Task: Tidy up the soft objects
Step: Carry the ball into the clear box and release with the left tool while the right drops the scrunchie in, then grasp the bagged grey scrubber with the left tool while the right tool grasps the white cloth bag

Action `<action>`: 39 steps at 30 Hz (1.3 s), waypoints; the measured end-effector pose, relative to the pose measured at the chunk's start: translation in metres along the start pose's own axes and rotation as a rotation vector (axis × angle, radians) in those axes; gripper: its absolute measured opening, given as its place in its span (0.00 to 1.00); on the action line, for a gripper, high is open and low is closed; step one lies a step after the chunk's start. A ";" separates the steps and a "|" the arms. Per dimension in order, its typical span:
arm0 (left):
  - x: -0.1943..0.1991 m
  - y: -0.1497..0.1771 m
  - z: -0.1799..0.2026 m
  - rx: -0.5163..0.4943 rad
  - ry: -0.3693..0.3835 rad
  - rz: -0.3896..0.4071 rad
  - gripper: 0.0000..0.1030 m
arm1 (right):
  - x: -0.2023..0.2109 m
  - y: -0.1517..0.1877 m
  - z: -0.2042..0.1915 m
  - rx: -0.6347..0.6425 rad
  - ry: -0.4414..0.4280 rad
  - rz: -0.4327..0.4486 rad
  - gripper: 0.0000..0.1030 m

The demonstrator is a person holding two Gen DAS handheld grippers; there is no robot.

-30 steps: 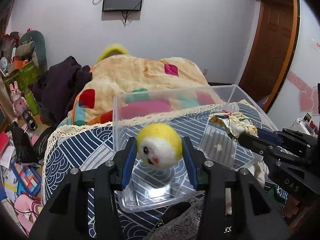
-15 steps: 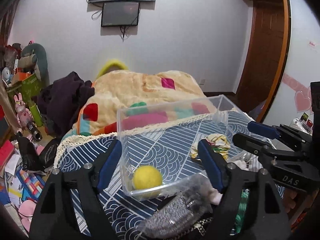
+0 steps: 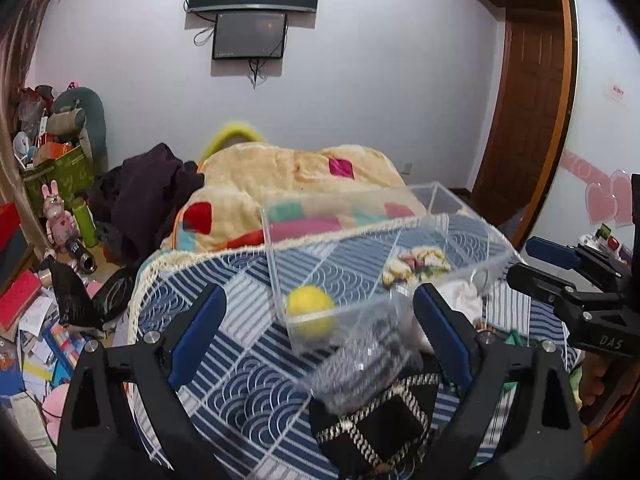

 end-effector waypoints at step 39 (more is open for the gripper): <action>-0.005 0.054 0.040 -0.084 0.103 -0.038 0.35 | -0.023 0.044 0.005 -0.116 -0.119 -0.090 0.10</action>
Point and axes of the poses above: each gripper's, at about its wrist camera, not at the fingertips, and x roughly against the way its jaws point, z to its right, y to its underside, the point moved 2 cm from there along -x, roughly the way its jaws point, and after that the axes turned 11 degrees about -y, right-handed, at the moved point
